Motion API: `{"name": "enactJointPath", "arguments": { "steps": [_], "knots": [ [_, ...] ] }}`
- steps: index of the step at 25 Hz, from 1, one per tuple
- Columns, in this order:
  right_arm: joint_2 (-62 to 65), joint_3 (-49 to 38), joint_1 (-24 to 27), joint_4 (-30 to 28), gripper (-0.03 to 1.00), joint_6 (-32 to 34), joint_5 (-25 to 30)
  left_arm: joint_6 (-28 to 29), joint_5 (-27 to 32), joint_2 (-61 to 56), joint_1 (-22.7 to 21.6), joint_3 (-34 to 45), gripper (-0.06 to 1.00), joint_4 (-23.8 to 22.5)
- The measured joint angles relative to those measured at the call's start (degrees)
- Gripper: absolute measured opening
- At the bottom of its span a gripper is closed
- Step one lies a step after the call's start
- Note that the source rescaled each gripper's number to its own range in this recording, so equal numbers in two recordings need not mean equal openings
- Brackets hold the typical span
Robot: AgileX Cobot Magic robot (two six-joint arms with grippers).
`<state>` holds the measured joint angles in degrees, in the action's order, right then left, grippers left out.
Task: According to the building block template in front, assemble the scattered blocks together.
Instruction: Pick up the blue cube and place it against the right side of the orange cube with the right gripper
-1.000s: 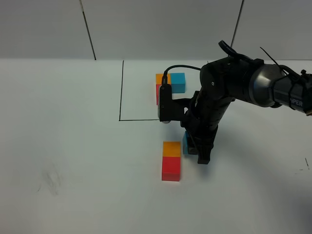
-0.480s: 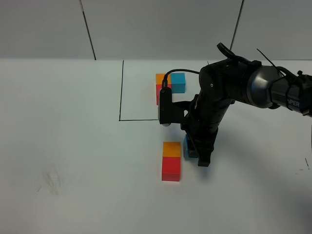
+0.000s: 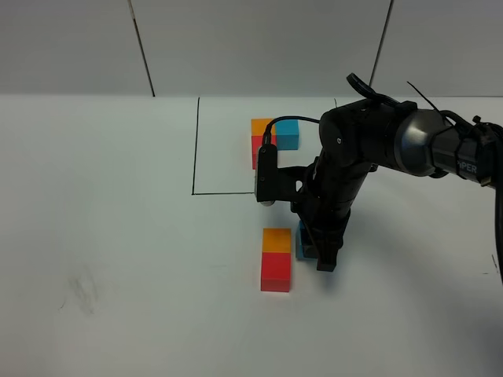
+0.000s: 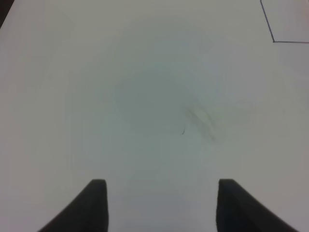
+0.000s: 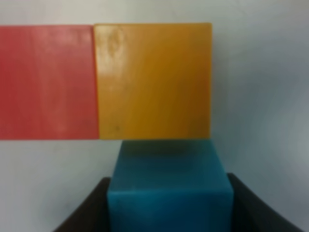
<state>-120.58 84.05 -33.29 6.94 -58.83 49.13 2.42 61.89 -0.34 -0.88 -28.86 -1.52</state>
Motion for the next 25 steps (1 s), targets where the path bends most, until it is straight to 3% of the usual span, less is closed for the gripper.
{"name": "enactJointPath", "arguments": {
  "steps": [25],
  "knots": [
    [-2.05, 0.00, 0.00, 1.52, 0.46, 2.17, -1.63, 0.00, 0.00, 0.00, 0.00, 0.00, 0.57, 0.00]
  ]
}}
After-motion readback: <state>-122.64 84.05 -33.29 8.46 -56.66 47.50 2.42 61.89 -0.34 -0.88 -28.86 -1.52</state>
